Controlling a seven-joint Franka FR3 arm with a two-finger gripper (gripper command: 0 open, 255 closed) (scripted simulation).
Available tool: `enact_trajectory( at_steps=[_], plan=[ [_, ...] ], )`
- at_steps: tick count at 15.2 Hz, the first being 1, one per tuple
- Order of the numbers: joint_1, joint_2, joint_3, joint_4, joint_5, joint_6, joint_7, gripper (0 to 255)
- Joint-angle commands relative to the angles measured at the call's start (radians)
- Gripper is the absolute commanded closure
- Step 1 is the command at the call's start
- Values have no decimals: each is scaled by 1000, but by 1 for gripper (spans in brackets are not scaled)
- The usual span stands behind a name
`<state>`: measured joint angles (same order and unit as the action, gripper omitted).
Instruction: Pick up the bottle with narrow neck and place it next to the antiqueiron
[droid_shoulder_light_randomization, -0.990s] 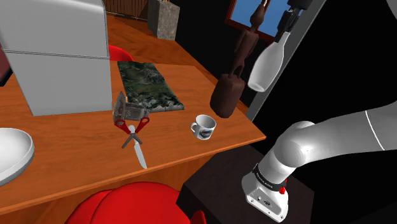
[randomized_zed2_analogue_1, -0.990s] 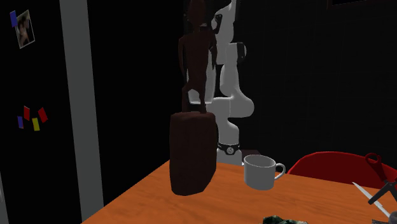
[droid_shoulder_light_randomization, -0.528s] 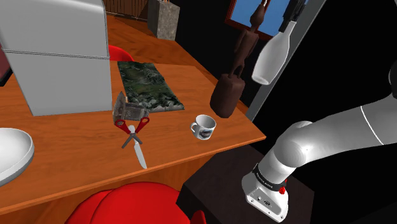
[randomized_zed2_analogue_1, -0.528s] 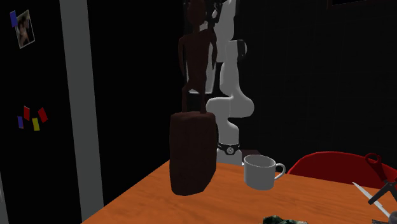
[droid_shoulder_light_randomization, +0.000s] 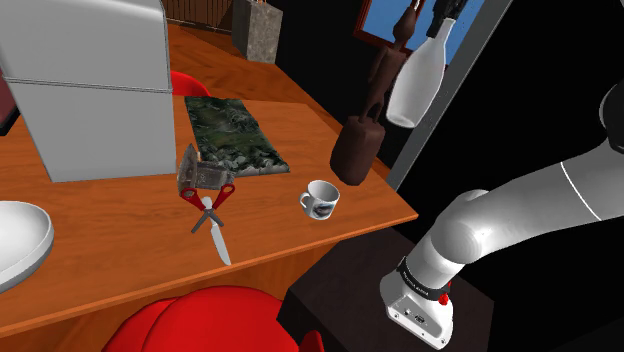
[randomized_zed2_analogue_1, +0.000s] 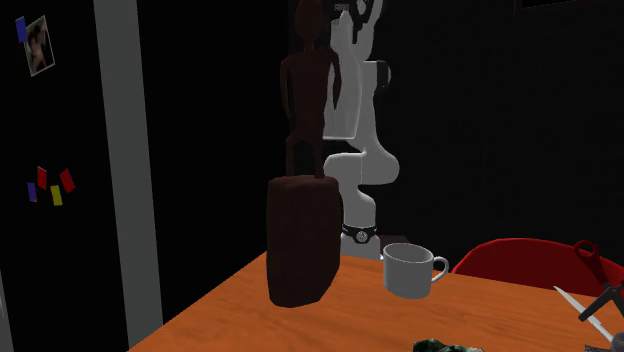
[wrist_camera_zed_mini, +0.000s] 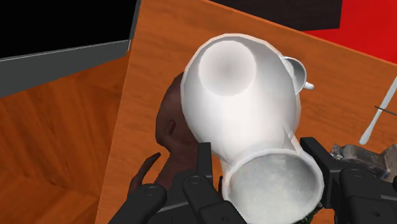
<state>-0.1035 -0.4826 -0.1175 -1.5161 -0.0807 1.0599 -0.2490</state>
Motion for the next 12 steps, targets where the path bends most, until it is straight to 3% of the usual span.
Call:
enact_trajectory(
  at_steps=[1, 12],
  plan=[
    [7, 20, 32, 14, 19, 4, 46, 255],
    [62, 190, 244, 166, 98, 17, 338, 255]
  ],
)
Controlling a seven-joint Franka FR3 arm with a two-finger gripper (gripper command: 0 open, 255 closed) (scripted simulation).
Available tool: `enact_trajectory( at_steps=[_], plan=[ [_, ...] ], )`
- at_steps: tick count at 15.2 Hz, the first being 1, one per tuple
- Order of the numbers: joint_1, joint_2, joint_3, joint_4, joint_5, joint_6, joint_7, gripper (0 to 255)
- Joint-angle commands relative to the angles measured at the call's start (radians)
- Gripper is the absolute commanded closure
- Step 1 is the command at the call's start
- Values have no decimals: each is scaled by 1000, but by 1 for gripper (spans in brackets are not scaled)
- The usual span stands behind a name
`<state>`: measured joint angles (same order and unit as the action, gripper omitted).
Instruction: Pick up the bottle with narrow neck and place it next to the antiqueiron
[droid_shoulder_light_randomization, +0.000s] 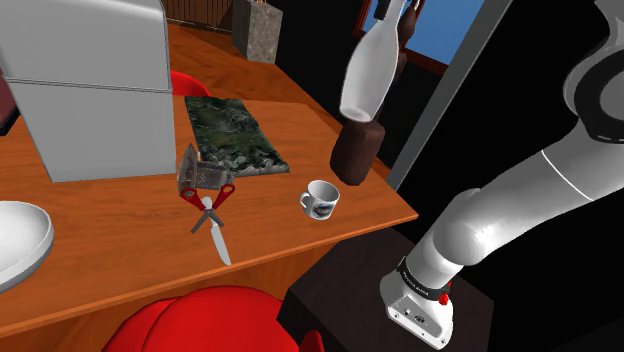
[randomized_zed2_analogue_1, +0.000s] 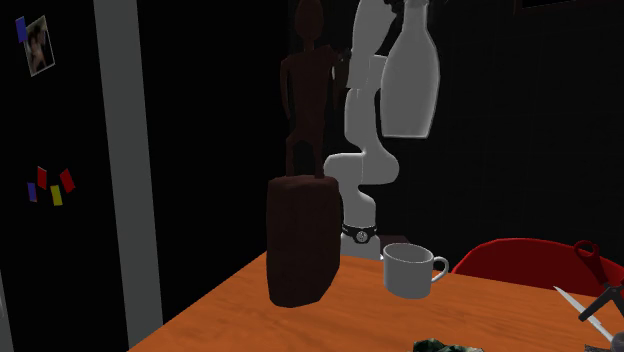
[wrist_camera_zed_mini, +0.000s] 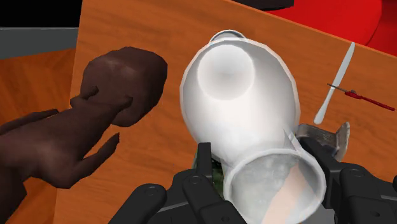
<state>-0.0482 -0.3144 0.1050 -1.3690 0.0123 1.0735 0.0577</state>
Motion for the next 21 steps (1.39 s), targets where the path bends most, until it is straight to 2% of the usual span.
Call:
enact_trajectory(
  at_steps=[1, 7, 9, 10, 15, 21],
  plan=[
    [13, 45, 40, 42, 7, 3, 58, 255],
    [66, 218, 159, 233, -11, -17, 225, 255],
    [96, 296, 199, 325, -35, -36, 283, 255],
    [124, 364, 230, 410, -62, -58, 328, 255],
    [105, 264, 206, 200, -23, 58, 306, 255],
    [96, 183, 190, 11, 2, 170, 289, 255]
  ],
)
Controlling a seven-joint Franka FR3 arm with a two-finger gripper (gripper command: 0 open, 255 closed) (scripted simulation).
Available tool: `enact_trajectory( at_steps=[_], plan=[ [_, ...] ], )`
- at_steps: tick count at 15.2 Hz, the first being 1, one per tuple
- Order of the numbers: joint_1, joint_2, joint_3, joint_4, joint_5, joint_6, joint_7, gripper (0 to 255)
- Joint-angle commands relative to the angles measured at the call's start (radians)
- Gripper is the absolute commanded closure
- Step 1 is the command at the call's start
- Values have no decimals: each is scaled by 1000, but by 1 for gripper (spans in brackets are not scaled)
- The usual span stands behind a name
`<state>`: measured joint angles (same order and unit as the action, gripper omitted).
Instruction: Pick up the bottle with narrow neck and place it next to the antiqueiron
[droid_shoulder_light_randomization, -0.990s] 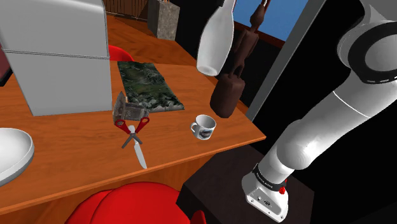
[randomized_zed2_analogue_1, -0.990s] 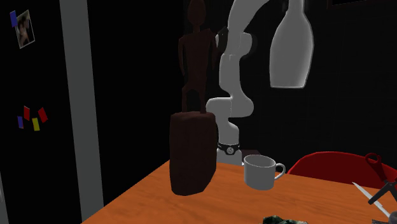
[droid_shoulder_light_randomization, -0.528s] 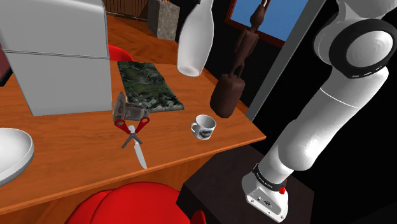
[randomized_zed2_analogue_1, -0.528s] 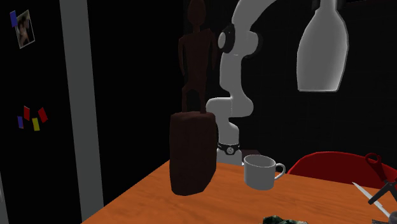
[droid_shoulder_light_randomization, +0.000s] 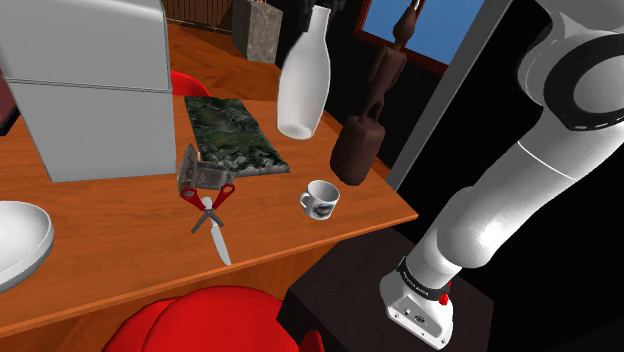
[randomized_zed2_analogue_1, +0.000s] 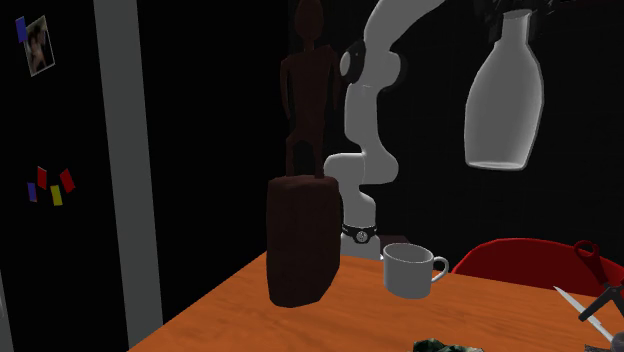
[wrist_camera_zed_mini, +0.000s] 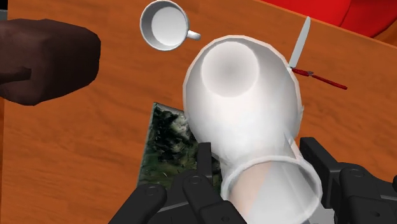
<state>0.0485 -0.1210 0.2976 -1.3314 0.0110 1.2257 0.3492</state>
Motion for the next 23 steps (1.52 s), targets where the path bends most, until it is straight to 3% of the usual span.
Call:
enact_trajectory(
  at_steps=[1, 23],
  plan=[
    [-2, -22, -4, -54, 6, 34, -5, 255],
    [1, -169, -20, -519, 43, 358, -31, 255]
  ],
)
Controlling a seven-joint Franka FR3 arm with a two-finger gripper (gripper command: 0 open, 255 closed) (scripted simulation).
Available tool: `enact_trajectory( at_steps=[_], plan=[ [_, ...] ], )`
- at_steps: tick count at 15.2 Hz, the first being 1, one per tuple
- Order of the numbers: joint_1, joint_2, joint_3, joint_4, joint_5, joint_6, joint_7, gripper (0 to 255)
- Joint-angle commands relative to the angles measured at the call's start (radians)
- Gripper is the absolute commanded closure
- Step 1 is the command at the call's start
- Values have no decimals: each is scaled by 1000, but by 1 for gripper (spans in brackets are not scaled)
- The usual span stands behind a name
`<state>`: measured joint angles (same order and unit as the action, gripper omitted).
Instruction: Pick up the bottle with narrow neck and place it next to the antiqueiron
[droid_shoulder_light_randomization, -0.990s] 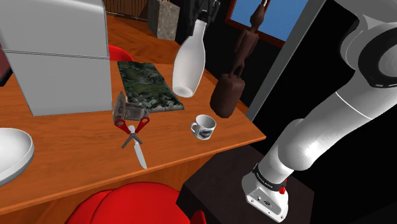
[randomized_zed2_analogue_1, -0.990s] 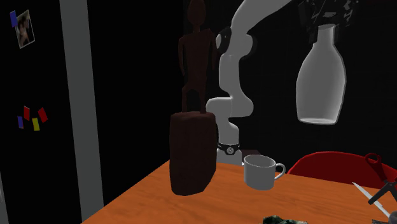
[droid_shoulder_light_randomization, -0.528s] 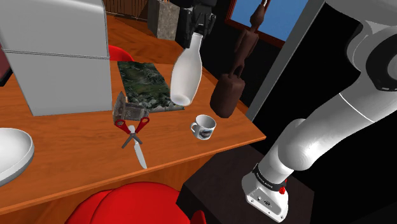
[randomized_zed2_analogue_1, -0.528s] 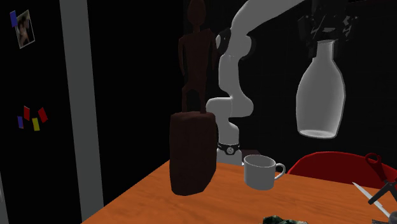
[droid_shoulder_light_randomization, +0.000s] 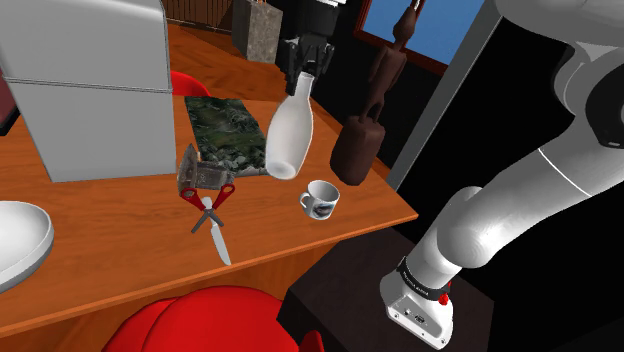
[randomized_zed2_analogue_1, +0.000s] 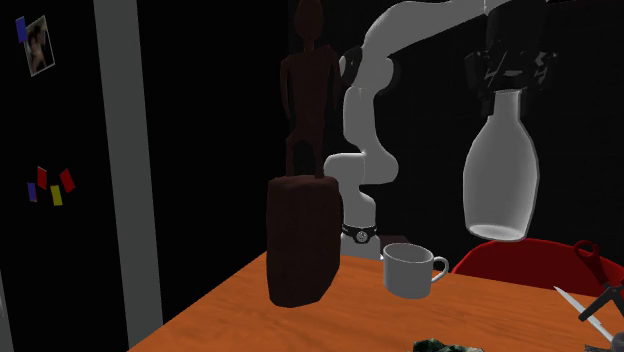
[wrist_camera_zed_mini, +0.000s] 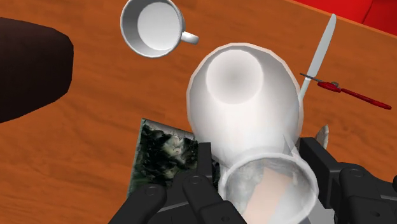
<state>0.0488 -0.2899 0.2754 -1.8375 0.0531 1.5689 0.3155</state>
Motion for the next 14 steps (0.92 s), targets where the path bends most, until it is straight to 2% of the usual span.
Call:
enact_trajectory(
  at_steps=[1, 14],
  plan=[
    [1, -3, 2, -30, 1, 28, 2, 255],
    [7, -27, 7, -228, 10, 203, -1, 255]
  ],
)
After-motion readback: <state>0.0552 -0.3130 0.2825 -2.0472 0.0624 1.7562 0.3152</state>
